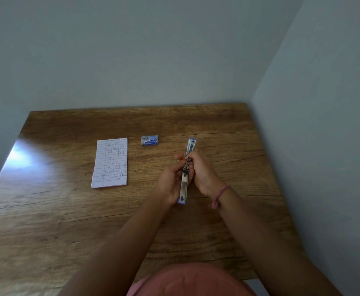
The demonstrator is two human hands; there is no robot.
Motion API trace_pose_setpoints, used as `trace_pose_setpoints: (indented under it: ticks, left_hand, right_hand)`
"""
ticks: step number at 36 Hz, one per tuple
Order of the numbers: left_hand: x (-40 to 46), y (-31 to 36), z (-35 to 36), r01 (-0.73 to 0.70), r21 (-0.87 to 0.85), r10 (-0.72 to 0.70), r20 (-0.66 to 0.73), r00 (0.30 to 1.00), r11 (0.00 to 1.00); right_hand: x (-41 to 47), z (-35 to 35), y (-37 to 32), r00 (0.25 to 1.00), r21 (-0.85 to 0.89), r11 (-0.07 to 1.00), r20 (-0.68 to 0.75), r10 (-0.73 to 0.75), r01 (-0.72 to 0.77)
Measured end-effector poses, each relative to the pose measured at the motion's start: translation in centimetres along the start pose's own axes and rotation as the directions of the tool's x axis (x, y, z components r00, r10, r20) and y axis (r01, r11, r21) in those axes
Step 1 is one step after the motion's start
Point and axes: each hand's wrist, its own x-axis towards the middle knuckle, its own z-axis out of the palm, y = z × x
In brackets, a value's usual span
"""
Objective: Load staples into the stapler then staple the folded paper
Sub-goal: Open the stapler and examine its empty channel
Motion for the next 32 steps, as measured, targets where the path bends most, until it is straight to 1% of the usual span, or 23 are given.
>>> trace_pose_setpoints:
  ticks: [5, 14, 22, 28, 32]
  left_hand:
    - [0.05, -0.03, 0.14, -0.022, 0.028, 0.022, 0.004, 1.000, 0.999]
    - [0.48, -0.23, -0.06, 0.023, 0.052, -0.024, 0.030, 0.999, 0.998]
    - [0.58, -0.43, -0.27, 0.007, 0.070, -0.009, 0.026, 1.000, 0.998]
    - [0.37, -0.52, -0.11, 0.015, 0.084, -0.018, 0.036, 0.999, 0.996]
    - [0.35, -0.65, -0.08, -0.008, 0.088, 0.007, 0.012, 1.000, 0.996]
  right_hand:
    - [-0.08, 0.23, -0.02, 0.999, -0.056, 0.998, -0.034, -0.014, 0.012]
    - [-0.04, 0.28, 0.47, 0.999, -0.074, 0.997, -0.027, -0.033, 0.031]
    - [-0.12, 0.24, 0.41, 1.000, -0.028, 0.999, -0.023, -0.019, 0.018]
    - [-0.15, 0.45, 0.47, 0.998, -0.062, 0.998, -0.063, -0.022, 0.018]
    - [-0.22, 0.13, 0.57, 0.999, -0.029, 0.999, -0.028, -0.033, 0.033]
